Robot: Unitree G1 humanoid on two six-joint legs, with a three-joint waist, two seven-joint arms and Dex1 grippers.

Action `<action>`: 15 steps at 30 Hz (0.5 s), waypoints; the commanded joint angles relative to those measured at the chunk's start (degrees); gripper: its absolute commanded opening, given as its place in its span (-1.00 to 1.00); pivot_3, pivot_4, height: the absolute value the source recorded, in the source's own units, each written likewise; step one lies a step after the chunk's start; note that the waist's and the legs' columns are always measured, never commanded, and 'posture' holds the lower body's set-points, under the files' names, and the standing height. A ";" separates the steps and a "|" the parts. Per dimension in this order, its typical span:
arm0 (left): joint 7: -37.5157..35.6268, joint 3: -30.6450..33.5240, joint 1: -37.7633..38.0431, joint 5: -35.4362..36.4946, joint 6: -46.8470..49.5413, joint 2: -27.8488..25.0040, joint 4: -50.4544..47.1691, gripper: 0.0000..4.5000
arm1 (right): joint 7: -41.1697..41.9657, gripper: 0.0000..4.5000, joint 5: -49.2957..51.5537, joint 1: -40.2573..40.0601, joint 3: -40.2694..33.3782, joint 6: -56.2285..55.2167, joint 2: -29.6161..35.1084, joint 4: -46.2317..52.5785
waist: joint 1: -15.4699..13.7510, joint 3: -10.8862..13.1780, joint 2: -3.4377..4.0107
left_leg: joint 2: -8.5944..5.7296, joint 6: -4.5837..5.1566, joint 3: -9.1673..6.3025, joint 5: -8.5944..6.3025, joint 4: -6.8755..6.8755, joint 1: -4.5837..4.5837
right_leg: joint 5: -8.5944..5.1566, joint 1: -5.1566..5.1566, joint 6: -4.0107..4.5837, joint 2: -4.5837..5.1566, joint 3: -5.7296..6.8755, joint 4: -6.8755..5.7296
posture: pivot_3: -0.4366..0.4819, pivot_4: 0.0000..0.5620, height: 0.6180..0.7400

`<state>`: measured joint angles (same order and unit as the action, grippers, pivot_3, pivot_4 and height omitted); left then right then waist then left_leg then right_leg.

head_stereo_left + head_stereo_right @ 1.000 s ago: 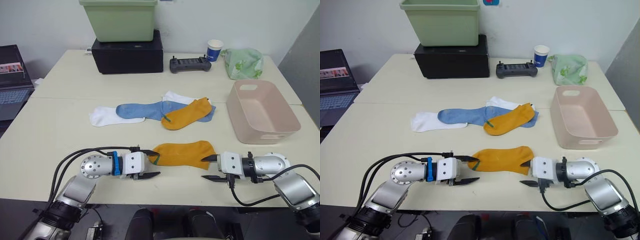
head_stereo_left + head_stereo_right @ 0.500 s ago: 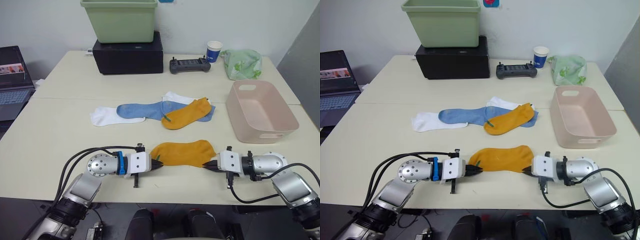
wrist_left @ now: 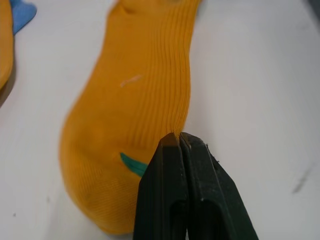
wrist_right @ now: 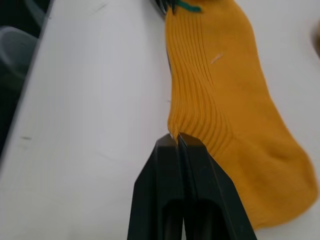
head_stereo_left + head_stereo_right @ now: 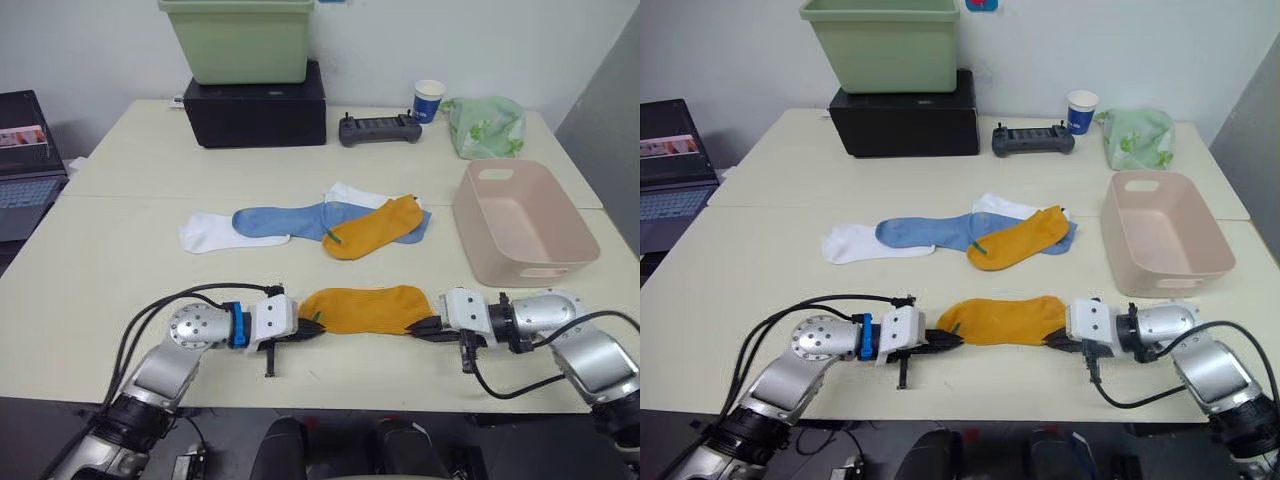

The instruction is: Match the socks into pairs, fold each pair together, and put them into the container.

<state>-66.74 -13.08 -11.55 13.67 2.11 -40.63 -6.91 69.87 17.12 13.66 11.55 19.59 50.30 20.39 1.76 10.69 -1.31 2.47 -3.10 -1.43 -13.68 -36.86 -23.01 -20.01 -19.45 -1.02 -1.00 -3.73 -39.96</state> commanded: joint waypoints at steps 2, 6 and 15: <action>-2.80 3.91 1.03 8.83 9.70 -3.89 -9.36 -0.99 | 1.69 -0.99 9.66 3.23 -3.35 11.23 2.28 8.36 | 0.01 0.00 0.00 | 0.00 0.00 0.00 0.00 0.07 0.01 | -0.01 0.00 0.00 0.00 0.01 0.02 | -0.05 -0.47 1.00; -4.19 9.03 0.81 24.80 31.77 -12.42 -18.72 -0.99 | 1.95 -0.99 18.68 5.57 -4.68 22.13 4.17 11.51 | 0.10 0.11 -0.13 | 0.01 0.00 0.01 -0.01 0.10 -0.04 | -0.03 -0.10 -0.02 0.00 0.00 0.04 | -0.05 -0.47 1.00; -1.19 12.34 2.21 38.00 50.97 -16.66 -19.14 -0.99 | 4.15 -0.99 19.00 4.50 -0.72 24.80 6.08 7.07 | 0.09 0.33 -0.10 | 0.01 0.01 0.06 -0.01 0.09 -0.08 | -0.17 -0.19 -0.27 0.01 -0.03 0.08 | -0.05 -0.47 1.00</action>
<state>-69.34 -1.86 -9.11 49.64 51.46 -58.02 -26.04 73.07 36.98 18.54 10.30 45.48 56.29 28.11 1.84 11.02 -1.40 2.47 -3.09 -1.37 -13.69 -36.77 -23.09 -20.18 -19.64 -1.29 -0.99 -3.77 -39.88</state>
